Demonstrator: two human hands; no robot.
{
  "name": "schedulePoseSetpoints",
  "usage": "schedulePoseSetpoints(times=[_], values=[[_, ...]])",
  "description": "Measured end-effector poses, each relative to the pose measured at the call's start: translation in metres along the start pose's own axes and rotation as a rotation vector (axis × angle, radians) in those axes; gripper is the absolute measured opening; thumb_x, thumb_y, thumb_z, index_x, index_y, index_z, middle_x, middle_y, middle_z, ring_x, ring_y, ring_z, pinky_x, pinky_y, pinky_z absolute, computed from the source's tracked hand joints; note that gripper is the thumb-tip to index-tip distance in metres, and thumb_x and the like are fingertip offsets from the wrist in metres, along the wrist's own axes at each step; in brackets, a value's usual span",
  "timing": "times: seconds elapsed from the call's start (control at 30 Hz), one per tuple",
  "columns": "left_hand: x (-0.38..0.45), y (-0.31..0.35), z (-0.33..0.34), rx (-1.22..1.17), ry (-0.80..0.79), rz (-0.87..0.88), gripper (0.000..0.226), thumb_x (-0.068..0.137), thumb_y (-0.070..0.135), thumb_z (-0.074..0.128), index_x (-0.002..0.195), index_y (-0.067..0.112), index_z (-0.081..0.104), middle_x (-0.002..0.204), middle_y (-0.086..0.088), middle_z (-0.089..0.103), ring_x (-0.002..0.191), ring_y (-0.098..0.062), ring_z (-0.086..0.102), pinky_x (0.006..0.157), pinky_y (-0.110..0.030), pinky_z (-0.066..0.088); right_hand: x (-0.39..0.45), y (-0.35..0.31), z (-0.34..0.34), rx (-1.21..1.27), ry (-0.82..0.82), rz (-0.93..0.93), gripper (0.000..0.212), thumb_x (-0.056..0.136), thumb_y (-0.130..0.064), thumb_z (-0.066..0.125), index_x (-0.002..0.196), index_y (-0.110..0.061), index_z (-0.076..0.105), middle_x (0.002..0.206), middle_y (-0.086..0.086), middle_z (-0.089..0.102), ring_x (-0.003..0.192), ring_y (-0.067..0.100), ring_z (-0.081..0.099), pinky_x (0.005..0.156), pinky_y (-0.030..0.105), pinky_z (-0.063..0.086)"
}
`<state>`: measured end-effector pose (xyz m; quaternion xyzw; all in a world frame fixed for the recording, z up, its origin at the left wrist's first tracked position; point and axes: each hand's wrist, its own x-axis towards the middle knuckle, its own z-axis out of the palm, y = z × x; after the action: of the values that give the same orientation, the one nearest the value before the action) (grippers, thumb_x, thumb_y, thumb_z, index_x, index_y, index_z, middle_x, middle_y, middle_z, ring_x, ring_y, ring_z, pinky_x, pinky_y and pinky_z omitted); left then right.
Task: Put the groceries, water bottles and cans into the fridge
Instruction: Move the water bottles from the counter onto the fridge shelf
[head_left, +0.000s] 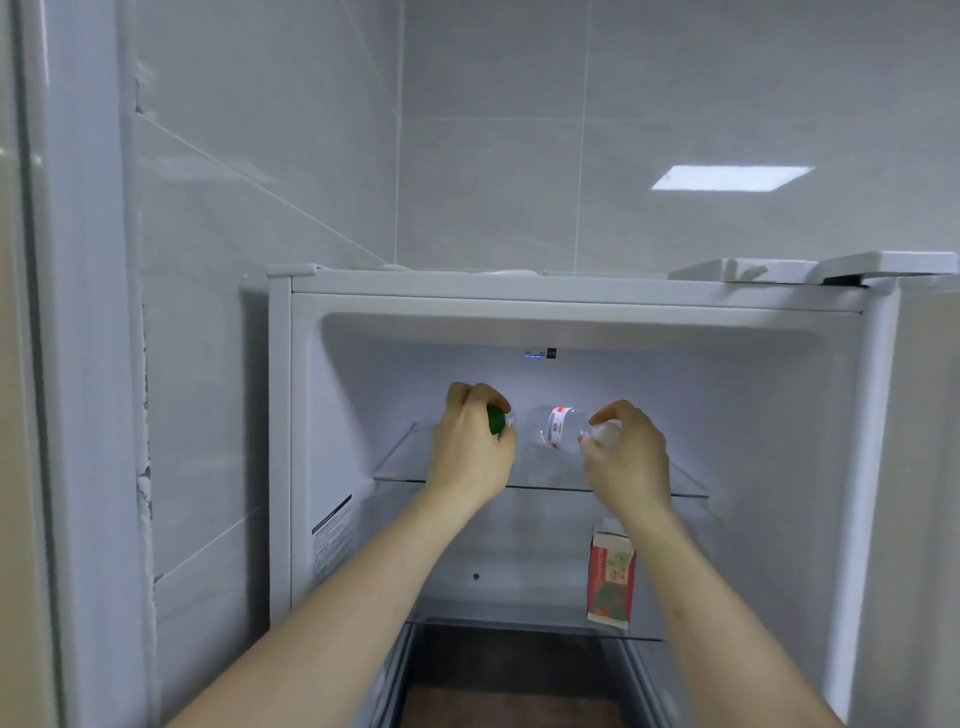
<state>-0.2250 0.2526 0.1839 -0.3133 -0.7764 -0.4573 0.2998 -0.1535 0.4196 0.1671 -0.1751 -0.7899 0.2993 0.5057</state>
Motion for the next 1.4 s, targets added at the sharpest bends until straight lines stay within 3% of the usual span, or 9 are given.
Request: schedulePoseSetpoints(times=[0.17, 0.33, 0.47, 0.67, 0.87, 1.07, 1.17, 1.27, 1.4], values=[[0.012, 0.001, 0.014, -0.054, -0.141, -0.134, 0.014, 0.089, 0.016, 0.062, 0.097, 0.028, 0.062, 0.123, 0.003, 0.048, 0.098, -0.020, 0.058, 0.068, -0.020, 0.041, 0.012, 0.000, 0.007, -0.196, -0.114, 0.079, 0.011, 0.089, -0.024, 0.069, 0.096, -0.022, 0.061, 0.111, 0.003, 0.048, 0.082, 0.020, 0.055, 0.075, 0.032, 0.049], [0.021, -0.001, 0.029, -0.045, -0.204, -0.168, 0.005, 0.091, 0.025, 0.062, 0.093, 0.029, 0.062, 0.114, 0.004, 0.052, 0.095, -0.019, 0.057, 0.083, -0.031, 0.052, 0.019, 0.013, 0.012, -0.264, -0.144, 0.155, 0.013, 0.089, -0.023, 0.070, 0.095, -0.022, 0.058, 0.112, 0.004, 0.046, 0.089, 0.027, 0.062, 0.083, 0.042, 0.058], [0.024, -0.003, 0.043, -0.013, -0.289, -0.182, 0.015, 0.088, 0.016, 0.061, 0.090, 0.032, 0.061, 0.117, 0.002, 0.061, 0.093, -0.018, 0.060, 0.075, -0.026, 0.046, 0.027, 0.021, 0.012, -0.300, -0.110, 0.185, 0.013, 0.092, -0.023, 0.069, 0.097, -0.020, 0.058, 0.110, 0.004, 0.043, 0.084, 0.026, 0.057, 0.078, 0.038, 0.058], [0.027, -0.005, 0.060, 0.023, -0.363, -0.099, 0.016, 0.088, 0.015, 0.061, 0.092, 0.030, 0.065, 0.118, 0.003, 0.064, 0.095, -0.015, 0.055, 0.077, -0.023, 0.041, 0.040, 0.031, 0.013, -0.346, -0.092, 0.234, 0.014, 0.093, -0.023, 0.069, 0.099, -0.020, 0.057, 0.115, 0.006, 0.045, 0.082, 0.028, 0.057, 0.071, 0.033, 0.050], [0.034, -0.003, 0.076, -0.001, -0.396, -0.070, 0.017, 0.087, 0.015, 0.062, 0.094, 0.030, 0.067, 0.122, 0.004, 0.062, 0.096, -0.013, 0.053, 0.082, -0.023, 0.044, 0.048, 0.040, 0.015, -0.282, -0.071, 0.301, 0.011, 0.095, -0.024, 0.065, 0.100, -0.020, 0.056, 0.118, 0.006, 0.044, 0.085, 0.029, 0.055, 0.083, 0.037, 0.054], [0.040, -0.004, 0.086, 0.000, -0.456, -0.032, 0.029, 0.087, 0.016, 0.065, 0.113, 0.028, 0.061, 0.113, 0.009, 0.053, 0.101, -0.017, 0.055, 0.079, -0.028, 0.050, 0.049, 0.040, 0.014, -0.303, -0.058, 0.303, 0.019, 0.097, -0.024, 0.066, 0.112, -0.016, 0.058, 0.121, 0.007, 0.045, 0.083, 0.025, 0.054, 0.076, 0.033, 0.054], [0.040, 0.001, 0.093, -0.022, -0.470, -0.048, 0.020, 0.088, 0.021, 0.064, 0.106, 0.027, 0.059, 0.101, 0.009, 0.055, 0.092, -0.019, 0.058, 0.076, -0.030, 0.053, 0.050, 0.039, 0.014, -0.289, -0.060, 0.339, 0.020, 0.096, -0.023, 0.067, 0.113, -0.016, 0.058, 0.124, 0.008, 0.044, 0.083, 0.025, 0.054, 0.077, 0.033, 0.053], [0.041, 0.010, 0.100, -0.096, -0.468, -0.090, 0.004, 0.093, 0.031, 0.058, 0.096, 0.029, 0.057, 0.097, 0.008, 0.056, 0.083, -0.018, 0.054, 0.070, -0.029, 0.044, 0.052, 0.041, 0.013, -0.265, -0.055, 0.374, 0.016, 0.097, -0.022, 0.065, 0.111, -0.016, 0.058, 0.125, 0.009, 0.043, 0.081, 0.026, 0.053, 0.074, 0.035, 0.052], [0.045, 0.017, 0.109, -0.172, -0.497, -0.153, 0.012, 0.094, 0.034, 0.057, 0.081, 0.034, 0.056, 0.096, 0.007, 0.059, 0.075, -0.013, 0.054, 0.065, -0.026, 0.042, 0.053, 0.042, 0.013, -0.259, -0.029, 0.391, 0.015, 0.099, -0.020, 0.063, 0.112, -0.015, 0.057, 0.128, 0.010, 0.042, 0.079, 0.027, 0.054, 0.071, 0.031, 0.046]])
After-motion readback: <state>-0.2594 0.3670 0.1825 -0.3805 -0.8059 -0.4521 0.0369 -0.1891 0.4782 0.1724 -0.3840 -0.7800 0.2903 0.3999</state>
